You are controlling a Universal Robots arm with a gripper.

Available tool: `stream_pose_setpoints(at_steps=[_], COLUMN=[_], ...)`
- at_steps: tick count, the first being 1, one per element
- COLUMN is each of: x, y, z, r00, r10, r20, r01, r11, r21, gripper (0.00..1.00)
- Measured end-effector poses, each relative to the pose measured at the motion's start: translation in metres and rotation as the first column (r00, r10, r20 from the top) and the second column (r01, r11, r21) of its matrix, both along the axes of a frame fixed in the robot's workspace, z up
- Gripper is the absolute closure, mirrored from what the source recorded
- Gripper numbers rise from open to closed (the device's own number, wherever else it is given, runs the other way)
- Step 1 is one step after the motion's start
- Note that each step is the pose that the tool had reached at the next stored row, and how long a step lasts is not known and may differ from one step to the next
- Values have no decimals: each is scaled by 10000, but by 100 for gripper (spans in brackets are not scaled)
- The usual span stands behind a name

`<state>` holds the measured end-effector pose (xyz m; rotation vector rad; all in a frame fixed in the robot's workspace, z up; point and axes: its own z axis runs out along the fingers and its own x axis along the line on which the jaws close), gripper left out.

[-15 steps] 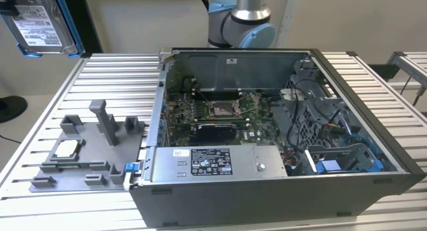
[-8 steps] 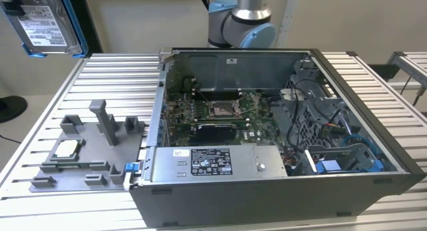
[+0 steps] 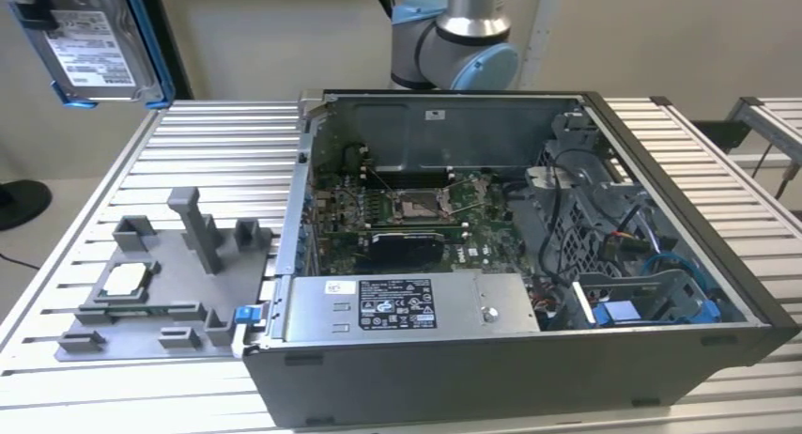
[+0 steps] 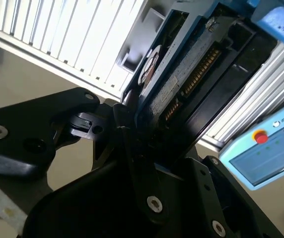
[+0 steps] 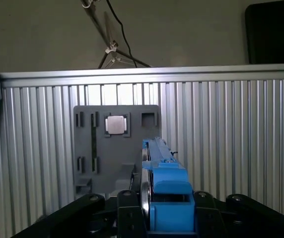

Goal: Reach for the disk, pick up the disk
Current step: 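Pick up the disk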

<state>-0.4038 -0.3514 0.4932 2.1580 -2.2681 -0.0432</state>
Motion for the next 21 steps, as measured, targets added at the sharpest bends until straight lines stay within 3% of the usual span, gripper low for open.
stream_pose_setpoints(at_steps=[14,21], x=[89,190], y=[0,0], z=[0,0], r00=[10000,10000], r10=[0,0], r20=[0,0], r01=[0,0], r11=[10000,10000], r21=[0,0], gripper=[100,100])
